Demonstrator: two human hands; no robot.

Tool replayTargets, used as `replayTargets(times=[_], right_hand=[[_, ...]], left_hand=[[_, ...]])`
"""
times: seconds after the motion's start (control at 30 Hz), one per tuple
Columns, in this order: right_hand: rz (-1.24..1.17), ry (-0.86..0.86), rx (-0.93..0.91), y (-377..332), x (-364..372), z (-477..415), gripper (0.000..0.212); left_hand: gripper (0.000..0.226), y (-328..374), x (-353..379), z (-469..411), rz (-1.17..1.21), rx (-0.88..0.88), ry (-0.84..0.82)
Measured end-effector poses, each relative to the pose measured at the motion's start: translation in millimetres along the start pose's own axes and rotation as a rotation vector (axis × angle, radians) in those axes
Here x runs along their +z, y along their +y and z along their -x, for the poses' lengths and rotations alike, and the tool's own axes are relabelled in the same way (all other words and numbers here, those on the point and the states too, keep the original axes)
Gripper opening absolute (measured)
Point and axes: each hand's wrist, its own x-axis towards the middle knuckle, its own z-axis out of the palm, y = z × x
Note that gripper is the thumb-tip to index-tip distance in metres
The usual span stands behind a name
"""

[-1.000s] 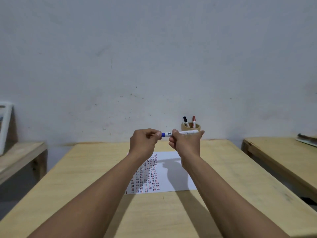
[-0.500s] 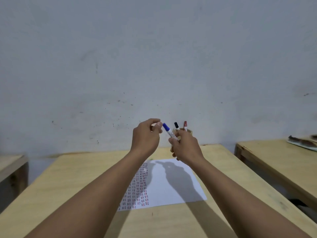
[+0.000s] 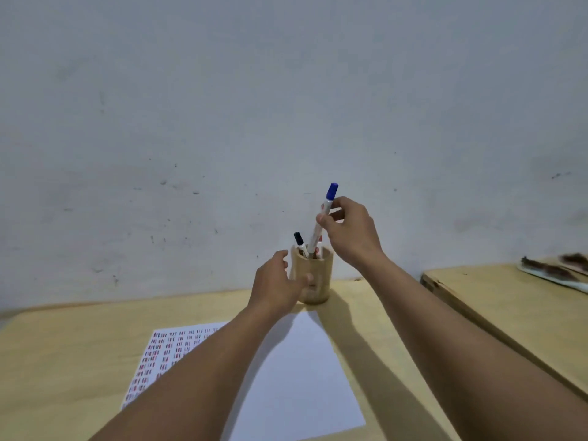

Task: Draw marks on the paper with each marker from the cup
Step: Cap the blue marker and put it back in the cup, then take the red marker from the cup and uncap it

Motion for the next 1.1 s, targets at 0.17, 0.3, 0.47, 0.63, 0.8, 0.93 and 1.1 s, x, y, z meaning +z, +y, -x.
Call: replayTargets(times=[0.17,0.3,0.47,0.63,0.8,0.93,1.1], right_hand=[[0.11,-0.11,0.039,21,11,-11,0.012],[0.142,-0.229,0.125,38,24,-14,0.033],[0.105,-0.295,0.205,47,28,-18,0.016],[0.128,-0.104,0.198,56,31,-28,0.025],[0.274,-0.178,0.207,66,39,-33,0.018],[0.338,-0.149,0.18,65,43,-32,0.018],[0.239,-0.12,0.197,63,39,-28,0.014]], left_hand=[[0.067,-4,18,-14,-0.057,-0.011,-0.051],[0.054,-7,29,-22,-0.072,-0.012,-0.053],[0.036,-16,37,-26,0.017,0.001,-0.006],[0.051,-27,39,-30,0.09,0.011,-0.021],[0.058,-31,42,-32,0.104,0.035,-0.014],[0.057,-33,43,-32,0.095,0.043,0.0],[0.056,-29,42,-28,0.106,0.024,-0.006]])
